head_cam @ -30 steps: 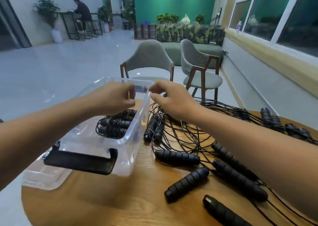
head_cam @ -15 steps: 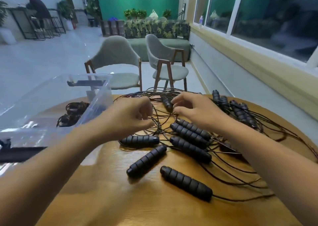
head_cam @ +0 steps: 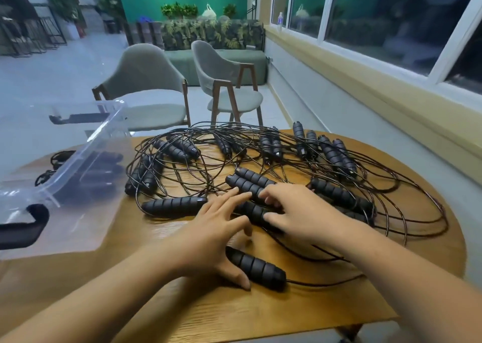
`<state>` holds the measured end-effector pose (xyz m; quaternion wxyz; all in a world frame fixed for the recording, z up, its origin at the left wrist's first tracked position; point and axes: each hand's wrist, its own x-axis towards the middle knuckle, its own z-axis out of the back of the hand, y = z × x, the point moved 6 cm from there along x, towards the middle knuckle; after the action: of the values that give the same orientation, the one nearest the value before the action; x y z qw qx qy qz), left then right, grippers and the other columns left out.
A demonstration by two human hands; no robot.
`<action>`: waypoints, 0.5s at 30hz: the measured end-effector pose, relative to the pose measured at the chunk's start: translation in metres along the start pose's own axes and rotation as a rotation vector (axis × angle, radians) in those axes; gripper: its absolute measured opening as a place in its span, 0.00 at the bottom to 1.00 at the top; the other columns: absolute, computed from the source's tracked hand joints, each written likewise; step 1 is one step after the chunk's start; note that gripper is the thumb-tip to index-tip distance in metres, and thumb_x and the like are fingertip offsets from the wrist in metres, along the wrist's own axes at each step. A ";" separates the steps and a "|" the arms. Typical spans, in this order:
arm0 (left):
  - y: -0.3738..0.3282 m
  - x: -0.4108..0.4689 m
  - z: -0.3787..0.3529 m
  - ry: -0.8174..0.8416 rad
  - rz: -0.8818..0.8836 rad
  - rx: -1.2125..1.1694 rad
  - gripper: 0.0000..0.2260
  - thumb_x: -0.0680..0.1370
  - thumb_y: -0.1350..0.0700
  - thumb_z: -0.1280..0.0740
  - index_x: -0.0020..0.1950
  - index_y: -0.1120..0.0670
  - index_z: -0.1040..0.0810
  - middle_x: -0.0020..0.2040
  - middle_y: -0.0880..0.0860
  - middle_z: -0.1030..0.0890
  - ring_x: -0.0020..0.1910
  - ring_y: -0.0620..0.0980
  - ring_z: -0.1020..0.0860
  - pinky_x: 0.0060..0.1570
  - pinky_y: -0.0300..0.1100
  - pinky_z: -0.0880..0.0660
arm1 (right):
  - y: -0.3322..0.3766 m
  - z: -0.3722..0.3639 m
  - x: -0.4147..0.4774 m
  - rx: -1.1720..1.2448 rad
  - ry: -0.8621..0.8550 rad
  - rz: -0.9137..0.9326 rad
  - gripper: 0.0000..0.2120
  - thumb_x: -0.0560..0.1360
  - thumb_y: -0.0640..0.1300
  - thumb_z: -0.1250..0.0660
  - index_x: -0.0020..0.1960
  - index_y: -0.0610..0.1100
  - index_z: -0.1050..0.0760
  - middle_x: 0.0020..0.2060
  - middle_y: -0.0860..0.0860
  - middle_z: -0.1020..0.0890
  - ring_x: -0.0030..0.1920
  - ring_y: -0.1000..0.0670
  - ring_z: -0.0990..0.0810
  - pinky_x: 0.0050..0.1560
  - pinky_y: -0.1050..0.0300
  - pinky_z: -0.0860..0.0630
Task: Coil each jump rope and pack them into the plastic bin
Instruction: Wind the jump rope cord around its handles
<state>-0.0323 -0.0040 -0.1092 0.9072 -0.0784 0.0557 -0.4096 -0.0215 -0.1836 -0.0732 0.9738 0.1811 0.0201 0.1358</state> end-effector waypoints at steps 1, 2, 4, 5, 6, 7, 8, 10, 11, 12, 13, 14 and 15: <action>0.000 0.002 -0.004 0.008 0.000 0.017 0.36 0.63 0.20 0.30 0.63 0.38 0.31 0.84 0.43 0.61 0.82 0.47 0.69 0.81 0.58 0.59 | 0.002 -0.005 -0.001 -0.045 0.019 0.000 0.24 0.81 0.53 0.29 0.75 0.53 0.26 0.64 0.56 0.20 0.64 0.53 0.22 0.66 0.50 0.21; 0.000 0.004 -0.006 0.012 0.002 0.026 0.36 0.62 0.19 0.30 0.62 0.38 0.31 0.85 0.45 0.60 0.82 0.47 0.70 0.81 0.58 0.60 | 0.004 -0.010 -0.002 -0.079 0.042 0.000 0.26 0.81 0.53 0.30 0.77 0.52 0.29 0.66 0.55 0.21 0.67 0.51 0.24 0.68 0.50 0.23; 0.000 0.008 -0.006 -0.001 0.011 0.036 0.36 0.62 0.19 0.31 0.60 0.39 0.31 0.85 0.47 0.54 0.83 0.49 0.64 0.82 0.57 0.59 | 0.007 -0.018 -0.003 -0.117 0.081 -0.002 0.27 0.81 0.53 0.30 0.78 0.51 0.31 0.69 0.52 0.23 0.70 0.49 0.26 0.71 0.50 0.26; 0.000 0.009 -0.004 -0.025 0.014 0.048 0.36 0.62 0.19 0.31 0.59 0.40 0.31 0.83 0.47 0.48 0.83 0.51 0.56 0.82 0.56 0.55 | 0.008 -0.021 -0.001 -0.137 0.084 0.000 0.26 0.81 0.53 0.29 0.77 0.50 0.30 0.69 0.52 0.23 0.70 0.48 0.26 0.71 0.50 0.26; -0.001 0.010 0.000 -0.059 0.012 0.065 0.36 0.62 0.19 0.31 0.59 0.41 0.31 0.79 0.47 0.43 0.80 0.52 0.48 0.81 0.54 0.49 | 0.009 -0.023 0.000 -0.157 0.079 0.004 0.24 0.80 0.52 0.29 0.75 0.51 0.29 0.67 0.52 0.23 0.68 0.48 0.26 0.70 0.49 0.25; -0.002 0.011 0.005 -0.091 0.010 0.074 0.36 0.62 0.20 0.30 0.59 0.41 0.32 0.74 0.46 0.39 0.75 0.51 0.41 0.78 0.51 0.42 | 0.010 -0.024 0.000 -0.172 0.080 0.007 0.22 0.80 0.52 0.28 0.71 0.51 0.27 0.65 0.52 0.22 0.66 0.48 0.25 0.68 0.49 0.24; -0.003 0.012 0.008 -0.117 0.005 0.072 0.36 0.62 0.21 0.29 0.59 0.42 0.32 0.69 0.45 0.37 0.69 0.49 0.37 0.73 0.48 0.36 | 0.011 -0.024 -0.001 -0.178 0.090 0.013 0.19 0.79 0.52 0.28 0.67 0.50 0.26 0.62 0.52 0.23 0.64 0.48 0.25 0.65 0.49 0.23; -0.005 0.013 0.012 -0.131 -0.004 0.060 0.36 0.63 0.25 0.27 0.61 0.42 0.34 0.61 0.43 0.35 0.60 0.46 0.34 0.63 0.45 0.31 | 0.014 -0.025 -0.005 -0.162 0.125 0.027 0.15 0.77 0.51 0.27 0.62 0.50 0.24 0.56 0.52 0.24 0.59 0.49 0.24 0.60 0.49 0.21; -0.006 0.012 0.012 -0.123 -0.006 0.060 0.37 0.63 0.26 0.27 0.63 0.41 0.35 0.61 0.42 0.35 0.59 0.45 0.34 0.63 0.45 0.32 | 0.016 -0.025 -0.008 -0.147 0.131 0.042 0.15 0.77 0.50 0.27 0.61 0.50 0.24 0.55 0.53 0.24 0.57 0.50 0.24 0.58 0.49 0.21; -0.006 0.011 0.011 -0.110 -0.012 0.062 0.38 0.64 0.27 0.27 0.66 0.40 0.37 0.62 0.41 0.34 0.60 0.44 0.33 0.64 0.45 0.32 | 0.018 -0.024 -0.011 -0.131 0.129 0.056 0.15 0.77 0.50 0.27 0.61 0.50 0.24 0.54 0.53 0.24 0.55 0.51 0.25 0.57 0.50 0.21; -0.007 0.010 0.010 -0.094 -0.018 0.059 0.39 0.65 0.27 0.28 0.69 0.39 0.38 0.65 0.40 0.33 0.63 0.43 0.33 0.67 0.46 0.33 | 0.020 -0.024 -0.015 -0.116 0.125 0.069 0.15 0.77 0.50 0.27 0.62 0.51 0.24 0.54 0.53 0.24 0.55 0.51 0.25 0.57 0.51 0.21; -0.007 0.009 0.008 -0.076 -0.022 0.052 0.39 0.67 0.27 0.28 0.72 0.38 0.40 0.68 0.39 0.32 0.66 0.42 0.33 0.70 0.47 0.35 | 0.021 -0.023 -0.018 -0.104 0.127 0.079 0.16 0.78 0.50 0.27 0.64 0.52 0.24 0.55 0.54 0.23 0.56 0.51 0.25 0.58 0.51 0.21; -0.008 0.008 0.006 -0.054 -0.021 0.045 0.40 0.68 0.27 0.29 0.74 0.37 0.41 0.71 0.38 0.32 0.69 0.42 0.34 0.72 0.47 0.36 | 0.021 -0.022 -0.022 -0.091 0.132 0.085 0.17 0.79 0.51 0.28 0.66 0.52 0.24 0.57 0.54 0.22 0.58 0.52 0.24 0.59 0.52 0.21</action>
<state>-0.0322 -0.0148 -0.1020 0.9055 -0.0697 0.0211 -0.4181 -0.0498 -0.1629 -0.0863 0.9710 0.1277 0.0705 0.1895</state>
